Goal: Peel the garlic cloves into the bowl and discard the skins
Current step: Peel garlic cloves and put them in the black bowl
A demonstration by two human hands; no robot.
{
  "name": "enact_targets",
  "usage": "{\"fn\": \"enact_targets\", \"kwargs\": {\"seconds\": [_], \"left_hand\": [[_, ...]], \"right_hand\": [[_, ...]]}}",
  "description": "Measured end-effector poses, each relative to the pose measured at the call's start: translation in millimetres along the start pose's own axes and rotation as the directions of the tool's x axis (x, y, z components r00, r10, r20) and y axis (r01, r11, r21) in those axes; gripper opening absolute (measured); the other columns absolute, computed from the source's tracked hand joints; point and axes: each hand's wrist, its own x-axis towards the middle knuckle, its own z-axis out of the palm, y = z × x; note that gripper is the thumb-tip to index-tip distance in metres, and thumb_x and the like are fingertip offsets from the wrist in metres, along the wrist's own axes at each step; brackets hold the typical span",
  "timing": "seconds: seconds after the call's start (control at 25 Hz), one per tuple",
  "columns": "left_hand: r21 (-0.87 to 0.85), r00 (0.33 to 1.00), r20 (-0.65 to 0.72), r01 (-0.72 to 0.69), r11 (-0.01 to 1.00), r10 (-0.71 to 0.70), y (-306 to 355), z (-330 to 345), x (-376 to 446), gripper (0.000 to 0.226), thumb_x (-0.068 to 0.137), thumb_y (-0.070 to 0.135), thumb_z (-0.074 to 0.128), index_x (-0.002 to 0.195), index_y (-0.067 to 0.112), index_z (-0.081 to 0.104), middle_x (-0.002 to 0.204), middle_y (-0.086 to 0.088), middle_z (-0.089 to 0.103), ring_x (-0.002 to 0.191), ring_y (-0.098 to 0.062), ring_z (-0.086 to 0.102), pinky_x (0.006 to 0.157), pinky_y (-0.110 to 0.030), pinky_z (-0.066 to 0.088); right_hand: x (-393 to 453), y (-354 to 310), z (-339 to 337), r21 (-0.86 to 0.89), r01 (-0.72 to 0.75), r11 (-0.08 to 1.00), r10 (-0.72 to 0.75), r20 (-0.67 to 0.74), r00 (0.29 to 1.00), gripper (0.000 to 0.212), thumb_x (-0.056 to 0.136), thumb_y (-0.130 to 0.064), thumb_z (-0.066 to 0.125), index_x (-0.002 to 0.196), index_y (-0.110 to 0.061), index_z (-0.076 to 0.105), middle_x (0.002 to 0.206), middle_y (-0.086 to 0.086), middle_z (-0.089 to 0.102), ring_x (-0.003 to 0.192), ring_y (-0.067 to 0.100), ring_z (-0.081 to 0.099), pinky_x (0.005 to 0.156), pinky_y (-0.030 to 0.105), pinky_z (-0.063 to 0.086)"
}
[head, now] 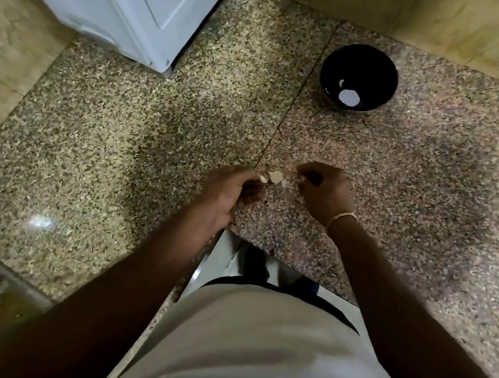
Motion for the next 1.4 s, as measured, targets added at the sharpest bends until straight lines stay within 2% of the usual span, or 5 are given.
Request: {"fn": "enact_targets", "kwargs": {"seconds": [0.48,0.96,1.12,1.28,1.4], "left_hand": [[0.381,0.915,0.381,-0.027,0.924,-0.131,-39.8,108.4,7.1,0.01,0.1,0.01,0.068,0.095,0.008,0.076,0.084,-0.012,0.079,0.069,-0.021,0.075,0.058,-0.028,0.06],[0.533,0.936,0.351,-0.202,0.822,0.002,-29.7,95.6,22.4,0.017,0.096,-0.002,0.063,0.089,0.011,0.072,0.087,-0.019,0.077,0.068,-0.028,0.073,0.061,-0.036,0.061],[0.638,0.936,0.334,-0.309,0.705,0.108,-29.7,81.8,22.3,0.007,0.095,0.01,0.069,0.091,0.012,0.074,0.082,-0.013,0.078,0.074,-0.035,0.077,0.066,-0.051,0.066],[0.727,0.776,0.489,-0.615,0.306,0.398,-34.9,50.8,9.0,0.018,0.096,0.019,0.068,0.109,0.015,0.079,0.077,0.003,0.075,0.056,-0.004,0.064,0.063,-0.019,0.054],[0.732,0.711,0.531,-0.659,0.173,0.461,-41.4,28.9,6.8,0.023,0.102,0.025,0.064,0.099,0.009,0.079,0.064,-0.007,0.07,0.05,-0.021,0.059,0.052,-0.044,0.046]], "right_hand": [[-61.9,40.4,-45.1,0.054,-0.15,0.987,0.158,-0.232,0.96,0.033,0.093,-0.009,0.066,0.125,-0.018,0.071,0.095,0.001,0.077,0.085,0.015,0.073,0.077,0.025,0.057],[-24.2,47.1,-30.3,-0.141,-0.197,0.97,0.176,-0.151,0.973,0.015,0.09,-0.022,0.073,0.103,-0.02,0.079,0.093,0.003,0.079,0.084,0.02,0.074,0.072,0.022,0.049],[-21.5,47.1,-20.4,-0.25,-0.119,0.961,0.093,-0.112,0.989,0.014,0.09,-0.027,0.071,0.101,-0.023,0.079,0.098,0.006,0.077,0.088,0.027,0.072,0.077,0.033,0.058],[-20.5,46.1,-11.5,-0.28,-0.037,0.959,0.011,-0.096,0.995,0.017,0.093,-0.031,0.068,0.105,-0.024,0.077,0.102,0.005,0.075,0.09,0.024,0.069,0.079,0.036,0.058],[-21.0,39.9,-0.6,-0.221,0.012,0.975,-0.039,-0.121,0.992,0.013,0.092,-0.027,0.07,0.102,-0.022,0.078,0.097,0.001,0.078,0.084,0.022,0.072,0.073,0.032,0.058]]}}
